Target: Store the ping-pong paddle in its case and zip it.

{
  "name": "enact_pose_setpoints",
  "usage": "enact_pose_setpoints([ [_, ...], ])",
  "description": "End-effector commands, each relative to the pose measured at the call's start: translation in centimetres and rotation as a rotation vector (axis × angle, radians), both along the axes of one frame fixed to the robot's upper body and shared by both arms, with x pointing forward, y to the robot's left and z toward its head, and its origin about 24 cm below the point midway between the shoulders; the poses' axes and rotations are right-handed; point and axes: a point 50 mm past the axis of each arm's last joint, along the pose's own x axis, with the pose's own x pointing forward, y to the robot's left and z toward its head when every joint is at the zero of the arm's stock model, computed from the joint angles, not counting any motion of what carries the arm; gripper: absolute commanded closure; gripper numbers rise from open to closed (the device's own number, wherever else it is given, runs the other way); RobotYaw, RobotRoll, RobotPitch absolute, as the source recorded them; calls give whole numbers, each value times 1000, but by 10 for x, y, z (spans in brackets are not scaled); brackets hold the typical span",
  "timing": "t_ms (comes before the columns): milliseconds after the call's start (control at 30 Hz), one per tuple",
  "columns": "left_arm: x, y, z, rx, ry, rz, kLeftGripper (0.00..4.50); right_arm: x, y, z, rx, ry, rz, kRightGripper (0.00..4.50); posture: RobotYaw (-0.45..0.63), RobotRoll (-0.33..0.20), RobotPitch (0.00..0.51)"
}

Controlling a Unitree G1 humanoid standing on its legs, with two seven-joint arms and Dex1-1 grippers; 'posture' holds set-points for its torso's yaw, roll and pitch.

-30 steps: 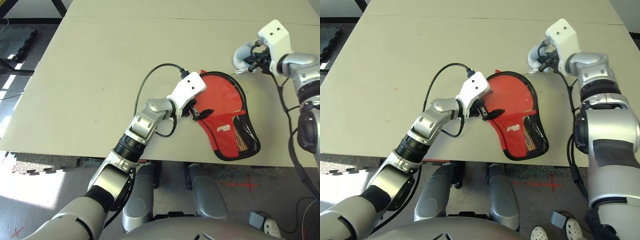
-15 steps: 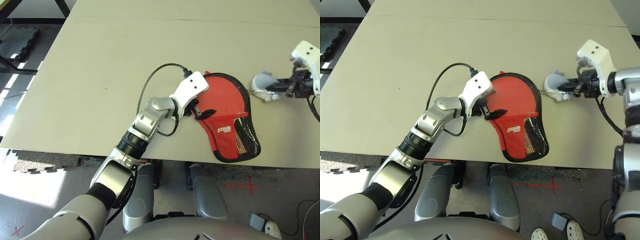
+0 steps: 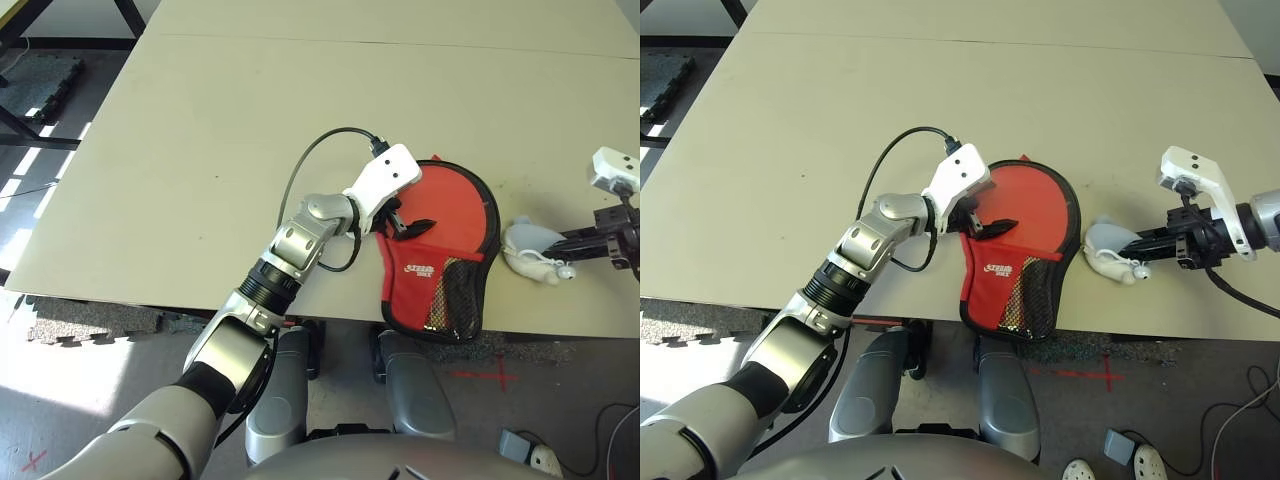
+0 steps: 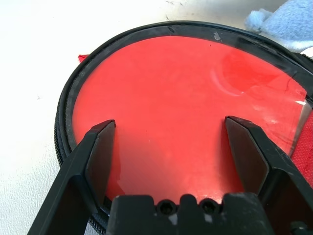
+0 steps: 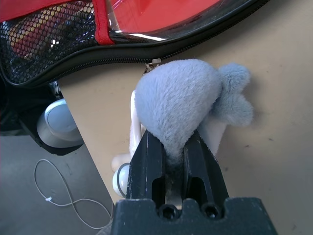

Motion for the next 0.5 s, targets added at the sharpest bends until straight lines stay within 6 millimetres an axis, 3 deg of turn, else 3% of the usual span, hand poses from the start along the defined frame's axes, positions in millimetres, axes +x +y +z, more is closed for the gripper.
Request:
enact_pose_setpoints([
  [33,0,14,-40,122,136,70,0,-4,-2,-10,-17,48,-3,4378,-126,0,278],
  [333,1,16,-41,316,-49,-3,0,-5,-2,-11,-21,43,-11,4380,-137,0,276],
  [500,0,13,-43,338,-72,-20,0,-11,-2,-9,-12,62,0,4381,-143,0,273],
])
